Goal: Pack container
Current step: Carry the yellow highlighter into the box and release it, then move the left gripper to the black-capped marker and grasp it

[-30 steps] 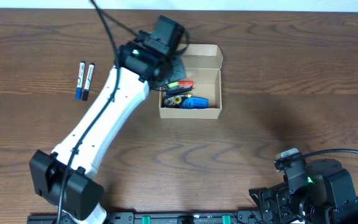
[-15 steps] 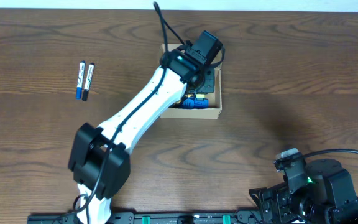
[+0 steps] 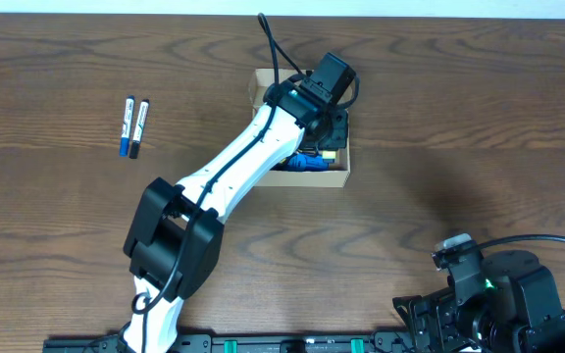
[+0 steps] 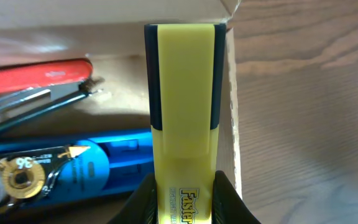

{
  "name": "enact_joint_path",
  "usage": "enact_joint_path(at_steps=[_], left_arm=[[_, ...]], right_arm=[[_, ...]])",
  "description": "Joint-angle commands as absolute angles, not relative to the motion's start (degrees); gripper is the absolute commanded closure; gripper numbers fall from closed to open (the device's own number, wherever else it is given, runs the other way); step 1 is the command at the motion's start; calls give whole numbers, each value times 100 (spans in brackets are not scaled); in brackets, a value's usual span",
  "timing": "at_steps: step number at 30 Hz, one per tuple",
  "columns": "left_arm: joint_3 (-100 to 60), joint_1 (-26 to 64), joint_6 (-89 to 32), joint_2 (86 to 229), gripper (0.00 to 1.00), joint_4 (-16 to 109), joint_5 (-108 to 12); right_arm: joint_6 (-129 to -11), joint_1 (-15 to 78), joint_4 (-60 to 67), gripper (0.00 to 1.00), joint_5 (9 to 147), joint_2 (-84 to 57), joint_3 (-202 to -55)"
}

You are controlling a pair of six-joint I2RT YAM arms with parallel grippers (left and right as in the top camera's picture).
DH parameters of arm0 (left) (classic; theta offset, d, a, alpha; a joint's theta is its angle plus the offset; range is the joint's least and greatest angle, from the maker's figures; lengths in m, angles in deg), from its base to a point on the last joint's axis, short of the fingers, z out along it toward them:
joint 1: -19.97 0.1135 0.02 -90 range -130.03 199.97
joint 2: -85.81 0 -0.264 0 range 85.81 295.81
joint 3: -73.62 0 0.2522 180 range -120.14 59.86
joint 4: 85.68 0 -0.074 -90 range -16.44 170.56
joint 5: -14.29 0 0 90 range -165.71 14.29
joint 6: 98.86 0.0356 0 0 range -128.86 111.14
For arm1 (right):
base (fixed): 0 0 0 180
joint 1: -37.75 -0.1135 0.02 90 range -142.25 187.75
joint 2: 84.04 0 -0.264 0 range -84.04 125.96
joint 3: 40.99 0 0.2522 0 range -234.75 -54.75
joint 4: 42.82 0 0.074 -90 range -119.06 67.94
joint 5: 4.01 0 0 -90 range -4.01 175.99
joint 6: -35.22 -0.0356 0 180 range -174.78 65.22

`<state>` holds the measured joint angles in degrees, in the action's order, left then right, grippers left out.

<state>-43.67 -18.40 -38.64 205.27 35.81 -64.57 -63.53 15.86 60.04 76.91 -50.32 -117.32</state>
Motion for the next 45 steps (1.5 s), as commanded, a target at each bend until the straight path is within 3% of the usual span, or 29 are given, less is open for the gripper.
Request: enact_joint_path(at_steps=[1, 8, 16, 26, 31, 36, 45], left_arm=[[-4424, -1847, -3986, 20658, 92, 3596, -6335], [-4424, -1849, -4067, 20658, 85, 3734, -6038], [-4424, -1847, -4082, 20658, 60, 3708, -5917], [-4544, -1790, -4163, 20317, 62, 3216, -5996], [-4719, -1602, -3859, 19450, 60, 2392, -7117], [-4719, -1080, -3237, 18503, 46, 1852, -8107], [-4719, 800, -2089, 17907, 26, 1070, -8129]], right_arm=[[-6415, 1542, 6011, 1, 7673, -5039, -11729], [-6415, 1542, 6011, 1, 7673, -5039, -11729], [-6415, 1542, 6011, 1, 7673, -5039, -11729], [-6415, 1542, 6011, 1, 7673, -5039, -11729], [-6415, 1542, 6011, 1, 7673, -5039, -11729], [-6415, 1542, 6011, 1, 7673, -5039, -11729], [-6415, 1542, 6011, 1, 7673, -5039, -11729]])
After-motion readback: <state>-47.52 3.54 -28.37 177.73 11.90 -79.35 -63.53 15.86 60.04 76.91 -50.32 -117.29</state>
